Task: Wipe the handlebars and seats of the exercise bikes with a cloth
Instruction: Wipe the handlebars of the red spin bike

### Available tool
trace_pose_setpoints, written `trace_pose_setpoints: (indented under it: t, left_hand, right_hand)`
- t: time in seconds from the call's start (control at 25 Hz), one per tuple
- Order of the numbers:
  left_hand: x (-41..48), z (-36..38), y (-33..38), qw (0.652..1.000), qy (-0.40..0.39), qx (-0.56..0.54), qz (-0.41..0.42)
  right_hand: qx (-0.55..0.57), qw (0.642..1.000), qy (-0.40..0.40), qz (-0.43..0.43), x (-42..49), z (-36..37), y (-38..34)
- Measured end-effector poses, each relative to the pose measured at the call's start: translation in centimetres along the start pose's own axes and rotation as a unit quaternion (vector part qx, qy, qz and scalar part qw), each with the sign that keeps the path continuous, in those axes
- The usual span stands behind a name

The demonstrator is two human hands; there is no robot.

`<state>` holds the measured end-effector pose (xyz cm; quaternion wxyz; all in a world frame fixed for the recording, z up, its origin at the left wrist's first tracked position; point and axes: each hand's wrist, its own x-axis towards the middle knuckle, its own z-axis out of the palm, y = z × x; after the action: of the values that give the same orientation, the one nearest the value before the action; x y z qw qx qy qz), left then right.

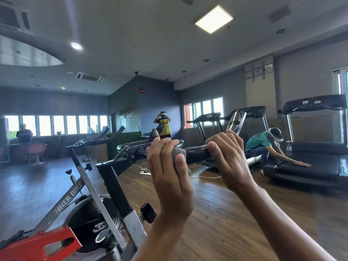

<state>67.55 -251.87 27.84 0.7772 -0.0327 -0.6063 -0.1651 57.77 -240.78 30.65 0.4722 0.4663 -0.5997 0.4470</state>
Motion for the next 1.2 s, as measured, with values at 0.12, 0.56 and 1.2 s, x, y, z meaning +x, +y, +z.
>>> trace_pose_setpoints:
  t: [0.12,0.56,1.2]
  left_hand:
    - [-0.7,1.3,2.7,0.992,-0.035,0.101,0.068]
    - [0.1,0.8,3.5,0.964,-0.097,0.221,0.113]
    - [7.7,-3.5,8.0,0.797,-0.571,0.196,-0.019]
  right_hand:
    - [0.013,1.000,0.020,0.005,-0.1,0.6,0.0]
    - [0.060,0.993,0.039,0.097,0.0,1.3,-0.7]
    - [0.026,0.911,-0.274,0.309,4.3,-5.4,-5.2]
